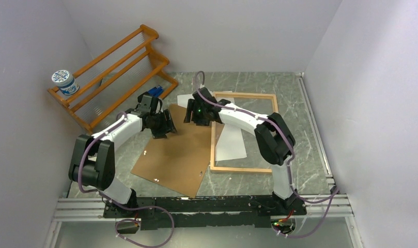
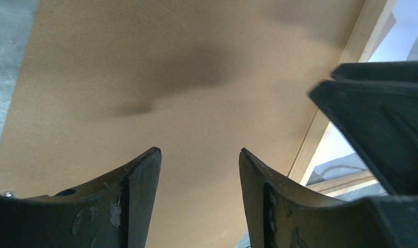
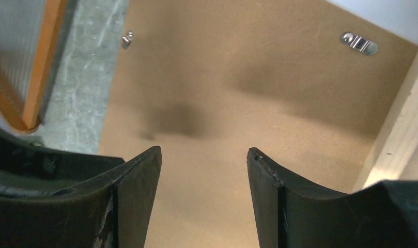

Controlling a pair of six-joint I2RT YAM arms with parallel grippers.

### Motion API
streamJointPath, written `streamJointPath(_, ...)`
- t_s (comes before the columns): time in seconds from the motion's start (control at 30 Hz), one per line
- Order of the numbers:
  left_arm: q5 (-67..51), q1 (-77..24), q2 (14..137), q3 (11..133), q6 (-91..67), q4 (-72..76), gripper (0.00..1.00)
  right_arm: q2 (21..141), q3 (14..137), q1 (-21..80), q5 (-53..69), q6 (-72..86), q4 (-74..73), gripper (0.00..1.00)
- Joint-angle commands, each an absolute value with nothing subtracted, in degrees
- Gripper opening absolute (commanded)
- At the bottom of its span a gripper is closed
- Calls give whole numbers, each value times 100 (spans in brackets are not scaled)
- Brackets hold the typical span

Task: Put the photo into the frame

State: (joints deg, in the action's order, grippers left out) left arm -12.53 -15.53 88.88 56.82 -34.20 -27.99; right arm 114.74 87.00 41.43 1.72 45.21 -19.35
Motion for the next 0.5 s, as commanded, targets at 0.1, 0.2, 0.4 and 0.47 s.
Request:
streamJointPath(0.1, -2001, -1535, 9067, 5529, -3516, -2415, 61, 11882, 9123, 4116, -483, 4782, -2718, 65)
streamJointPath(0.2, -1841, -1533, 9152, 5526, -3521, -2615, 60, 11958, 9159, 4112, -897, 4807, -2982, 65)
streamJointPath(0.4, -1460, -1526, 9196, 5448, -3514, -2807, 60, 11981, 9131, 4083, -1634, 4823, -3492, 66)
streamJointPath(0.47, -1357, -1525, 9325, 5472, -3554, -2899, 60, 11994, 9147, 4065, -1777, 4829, -3635, 67)
